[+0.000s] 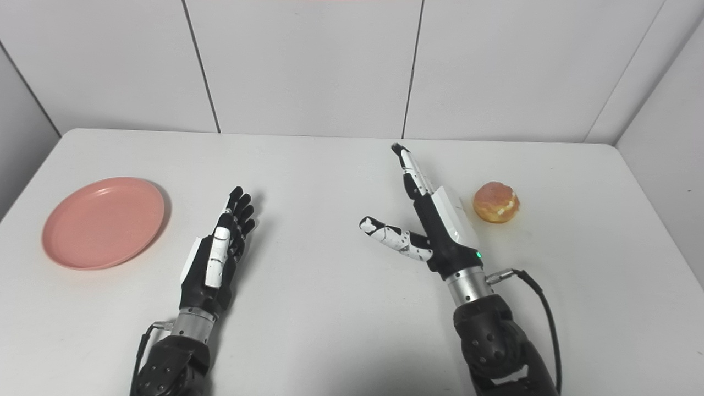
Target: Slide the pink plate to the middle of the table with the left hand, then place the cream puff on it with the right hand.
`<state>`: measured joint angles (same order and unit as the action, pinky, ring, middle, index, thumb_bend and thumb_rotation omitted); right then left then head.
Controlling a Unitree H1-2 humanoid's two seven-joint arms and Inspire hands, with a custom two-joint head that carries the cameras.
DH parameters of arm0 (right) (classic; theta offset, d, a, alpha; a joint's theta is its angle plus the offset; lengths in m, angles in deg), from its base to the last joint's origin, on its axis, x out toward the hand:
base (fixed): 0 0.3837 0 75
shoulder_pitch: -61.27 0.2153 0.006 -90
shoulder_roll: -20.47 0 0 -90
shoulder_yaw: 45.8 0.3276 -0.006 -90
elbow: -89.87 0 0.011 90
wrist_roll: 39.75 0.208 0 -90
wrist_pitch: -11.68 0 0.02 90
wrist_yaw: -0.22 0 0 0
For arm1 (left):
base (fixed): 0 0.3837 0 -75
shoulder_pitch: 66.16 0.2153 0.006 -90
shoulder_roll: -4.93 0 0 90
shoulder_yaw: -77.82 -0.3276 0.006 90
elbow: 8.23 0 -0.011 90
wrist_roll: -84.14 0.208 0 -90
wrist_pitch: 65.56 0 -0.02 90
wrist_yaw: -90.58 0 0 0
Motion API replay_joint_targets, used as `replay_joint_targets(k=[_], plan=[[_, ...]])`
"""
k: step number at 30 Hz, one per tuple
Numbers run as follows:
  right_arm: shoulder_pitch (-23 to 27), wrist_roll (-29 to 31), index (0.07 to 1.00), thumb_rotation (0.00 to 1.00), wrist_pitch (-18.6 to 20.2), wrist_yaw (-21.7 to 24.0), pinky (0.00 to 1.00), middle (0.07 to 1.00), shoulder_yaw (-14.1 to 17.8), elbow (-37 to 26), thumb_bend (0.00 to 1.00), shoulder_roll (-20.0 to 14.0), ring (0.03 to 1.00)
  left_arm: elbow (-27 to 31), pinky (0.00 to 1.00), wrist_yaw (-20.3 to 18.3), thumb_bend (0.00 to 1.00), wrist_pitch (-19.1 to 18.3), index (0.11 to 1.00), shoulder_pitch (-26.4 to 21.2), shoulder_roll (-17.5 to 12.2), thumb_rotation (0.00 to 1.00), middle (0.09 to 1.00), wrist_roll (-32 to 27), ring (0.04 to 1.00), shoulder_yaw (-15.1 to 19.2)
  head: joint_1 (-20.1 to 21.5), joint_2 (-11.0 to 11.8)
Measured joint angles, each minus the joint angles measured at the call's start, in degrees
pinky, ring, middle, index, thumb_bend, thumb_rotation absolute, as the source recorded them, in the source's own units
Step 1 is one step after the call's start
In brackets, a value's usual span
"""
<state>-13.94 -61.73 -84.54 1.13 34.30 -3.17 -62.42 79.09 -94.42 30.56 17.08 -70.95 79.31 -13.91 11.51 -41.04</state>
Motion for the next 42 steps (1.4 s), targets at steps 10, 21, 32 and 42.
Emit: replay_joint_targets(k=[10, 21, 32, 42], plan=[[-1.61, 16.51, 1.000, 0.95, 3.75, 3.29, 1.00, 1.000, 3.97, 0.29, 0.60, 5.65, 1.000, 0.00, 1.00, -0.06, 0.70, 0.00, 1.000, 0.00, -0.02, 1.00, 1.000, -0.02, 1.000, 0.01, 0.09, 0.09], [-6.09, 26.44, 0.929, 0.80, 3.31, 0.56, 0.95, 0.937, 8.19, 4.98, 0.60, 14.51, 0.922, -0.07, 1.00, -0.06, 0.69, 0.22, 1.000, -0.06, -0.03, 1.00, 1.000, 0.02, 1.000, 0.04, -0.09, 0.09], [-6.06, 27.76, 0.939, 0.80, 3.18, 0.16, 0.95, 0.935, 8.92, 4.94, 0.60, 14.85, 0.928, -0.06, 1.00, 0.01, 0.69, 0.49, 1.000, -0.05, -0.06, 1.00, 1.000, 1.41, 1.000, -0.01, -0.17, 0.00], [-6.04, 27.65, 0.962, 0.82, 3.19, -0.43, 0.99, 0.953, 8.99, 4.95, 0.58, 14.76, 0.947, -0.33, 1.00, 1.34, 0.69, 3.97, 1.000, -0.04, -0.01, 1.00, 1.000, 2.70, 1.000, 0.02, -0.44, -0.18]])
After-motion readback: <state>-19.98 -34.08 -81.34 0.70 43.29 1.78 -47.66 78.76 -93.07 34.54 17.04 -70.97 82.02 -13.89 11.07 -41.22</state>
